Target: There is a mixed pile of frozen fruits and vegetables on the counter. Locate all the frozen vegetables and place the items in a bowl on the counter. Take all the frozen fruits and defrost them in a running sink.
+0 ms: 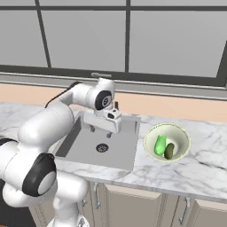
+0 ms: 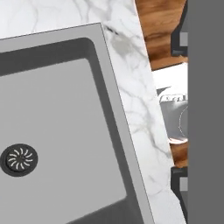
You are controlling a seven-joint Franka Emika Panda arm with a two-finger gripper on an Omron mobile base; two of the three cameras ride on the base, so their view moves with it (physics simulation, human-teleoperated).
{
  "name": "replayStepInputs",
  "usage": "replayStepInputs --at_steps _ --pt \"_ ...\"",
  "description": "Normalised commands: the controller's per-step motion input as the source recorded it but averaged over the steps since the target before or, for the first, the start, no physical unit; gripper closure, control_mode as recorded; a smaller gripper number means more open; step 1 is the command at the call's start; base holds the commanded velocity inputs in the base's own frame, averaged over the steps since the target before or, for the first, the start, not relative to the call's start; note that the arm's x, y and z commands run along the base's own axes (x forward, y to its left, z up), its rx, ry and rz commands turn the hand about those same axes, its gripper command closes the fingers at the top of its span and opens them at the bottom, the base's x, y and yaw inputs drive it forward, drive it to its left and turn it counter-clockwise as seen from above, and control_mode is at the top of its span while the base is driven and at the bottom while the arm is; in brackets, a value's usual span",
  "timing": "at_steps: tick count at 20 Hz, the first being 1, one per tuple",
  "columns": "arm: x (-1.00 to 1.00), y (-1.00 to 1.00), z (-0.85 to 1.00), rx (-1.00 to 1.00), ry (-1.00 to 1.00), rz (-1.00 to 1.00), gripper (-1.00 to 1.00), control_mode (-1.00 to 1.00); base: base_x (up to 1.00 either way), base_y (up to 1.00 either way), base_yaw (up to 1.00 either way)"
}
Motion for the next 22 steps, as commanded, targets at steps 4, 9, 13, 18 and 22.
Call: replayStepInputs --at_steps 4,9,13,18,22 --pt "-0.13 0.82 -0.01 -0.06 -0.01 0.13 -1.00 -1.00 0.00 0.00 0.00" --pt "0.05 0.53 -0.02 -0.02 0.01 0.13 -1.00 -1.00 0.00 0.00 0.00" --pt "0.06 0.89 -0.07 -0.01 0.11 0.22 -1.00 -1.00 0.00 0.00 0.00" --pt "0.17 0.94 -0.16 -0.01 0.13 0.18 -1.00 -1.00 0.00 0.00 0.00" --pt "0.11 0.94 -0.15 0.00 0.11 0.20 -1.00 -1.00 0.00 0.00 0.00"
